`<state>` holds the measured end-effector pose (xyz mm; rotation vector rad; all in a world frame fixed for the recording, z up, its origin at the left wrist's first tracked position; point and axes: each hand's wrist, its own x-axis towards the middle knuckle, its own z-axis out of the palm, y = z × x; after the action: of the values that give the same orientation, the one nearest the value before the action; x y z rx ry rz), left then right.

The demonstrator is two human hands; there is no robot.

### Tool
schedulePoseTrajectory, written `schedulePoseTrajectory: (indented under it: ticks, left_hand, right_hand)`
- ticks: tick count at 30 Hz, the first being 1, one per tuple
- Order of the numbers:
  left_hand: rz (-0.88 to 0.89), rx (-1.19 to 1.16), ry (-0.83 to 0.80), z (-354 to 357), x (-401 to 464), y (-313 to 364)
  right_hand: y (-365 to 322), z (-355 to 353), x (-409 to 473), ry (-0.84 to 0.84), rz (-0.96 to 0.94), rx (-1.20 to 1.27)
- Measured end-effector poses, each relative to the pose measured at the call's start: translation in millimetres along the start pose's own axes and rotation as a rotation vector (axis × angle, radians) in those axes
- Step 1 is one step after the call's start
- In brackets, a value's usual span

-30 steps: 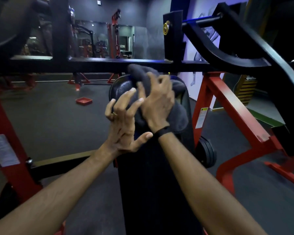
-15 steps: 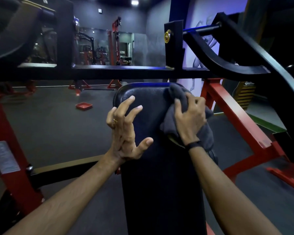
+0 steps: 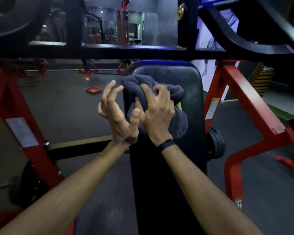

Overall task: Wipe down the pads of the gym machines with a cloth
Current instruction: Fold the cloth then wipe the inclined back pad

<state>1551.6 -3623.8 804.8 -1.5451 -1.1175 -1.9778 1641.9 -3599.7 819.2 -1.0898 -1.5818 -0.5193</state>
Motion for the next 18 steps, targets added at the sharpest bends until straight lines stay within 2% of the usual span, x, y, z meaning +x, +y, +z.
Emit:
schedulePoseTrajectory:
  ticks: [4,9,14,18]
  left_hand:
    - [0.059,0.016,-0.118,-25.4,-29.4,-5.9]
    - [0.135,0.049,-0.287,-40.7,-60.7,1.4]
    - [0.173,0.079,-0.438,-52.6,-84.7,7.1]
    - [0.206,0.094,-0.46,-58.2,-86.3,6.7]
  right_hand:
    - [9.0,-14.2,-81.0,-0.066,0.011,0.051]
    - [18.5,-30.9,-166.8,-0.136,-0.067,0.062]
    - [29.2,-42.0,-213.6,-0.171,-0.119,0.064]
    - [31.2,-51.2,-225.8,-0.18,-0.17,0.108]
